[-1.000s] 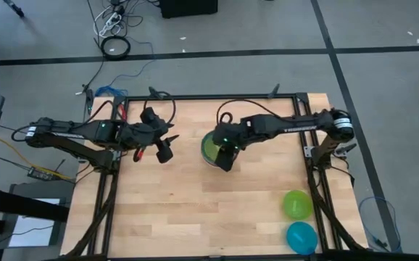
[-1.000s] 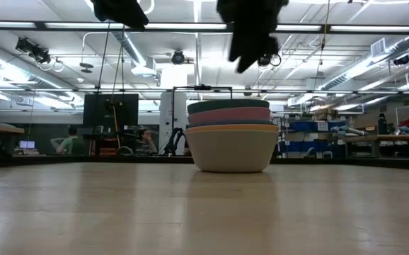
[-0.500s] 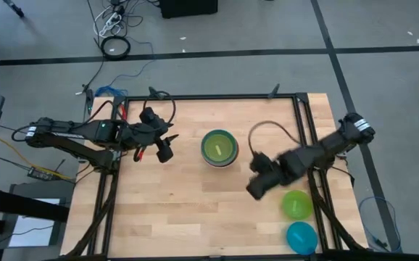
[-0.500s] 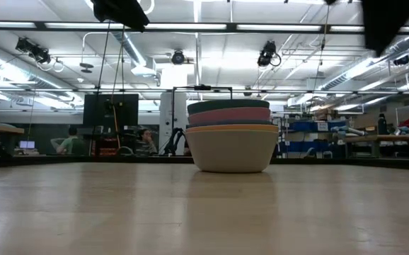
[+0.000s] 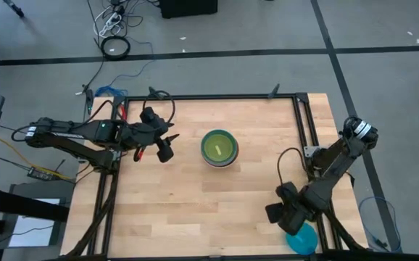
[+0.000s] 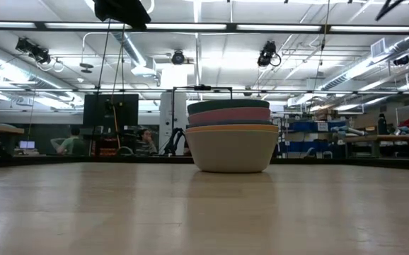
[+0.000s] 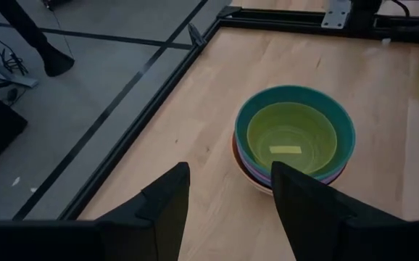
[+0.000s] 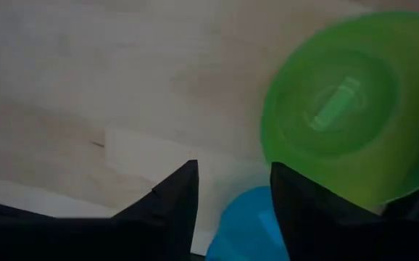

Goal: Nest bowls inside each other
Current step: Stack the light green bowl on the yellow bowl, then stack the light blue bowl on the light green bowl

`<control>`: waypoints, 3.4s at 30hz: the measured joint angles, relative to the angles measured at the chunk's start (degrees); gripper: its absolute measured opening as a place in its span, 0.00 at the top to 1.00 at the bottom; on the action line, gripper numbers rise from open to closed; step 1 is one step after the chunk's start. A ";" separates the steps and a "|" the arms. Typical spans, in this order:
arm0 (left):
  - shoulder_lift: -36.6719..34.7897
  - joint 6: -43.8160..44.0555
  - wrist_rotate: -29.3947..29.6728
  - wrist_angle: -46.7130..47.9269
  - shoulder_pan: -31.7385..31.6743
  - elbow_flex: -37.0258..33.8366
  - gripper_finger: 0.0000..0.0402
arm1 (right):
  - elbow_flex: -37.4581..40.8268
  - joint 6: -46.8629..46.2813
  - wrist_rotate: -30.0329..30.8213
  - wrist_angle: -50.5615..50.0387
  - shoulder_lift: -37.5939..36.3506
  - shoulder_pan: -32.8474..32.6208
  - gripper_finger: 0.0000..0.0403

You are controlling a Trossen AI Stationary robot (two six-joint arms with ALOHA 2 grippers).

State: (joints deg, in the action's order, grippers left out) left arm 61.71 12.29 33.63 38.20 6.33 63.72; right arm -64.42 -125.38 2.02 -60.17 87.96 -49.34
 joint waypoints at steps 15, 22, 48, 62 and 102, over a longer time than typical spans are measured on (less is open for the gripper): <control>0.00 1.06 -2.05 0.31 0.17 0.00 0.50 | 9.73 -1.22 -1.79 8.53 0.02 -1.16 0.65; 0.00 1.09 -2.21 0.35 0.17 0.00 0.50 | 12.48 -0.66 -3.15 9.38 0.02 -0.88 0.71; 0.00 0.24 -2.21 -3.80 0.09 0.00 0.50 | -4.97 63.34 16.38 11.30 -2.93 30.34 1.00; 0.02 0.39 -2.21 -3.87 0.09 0.00 0.50 | -24.87 91.84 5.84 15.18 13.48 43.42 1.00; 0.02 0.38 -2.84 -0.26 0.07 0.00 0.50 | -34.52 95.03 13.67 -3.17 16.59 41.39 0.61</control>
State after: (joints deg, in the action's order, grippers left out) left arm 61.73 12.67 30.79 37.94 6.39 63.72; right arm -98.94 -30.36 15.70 -63.34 104.55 -7.95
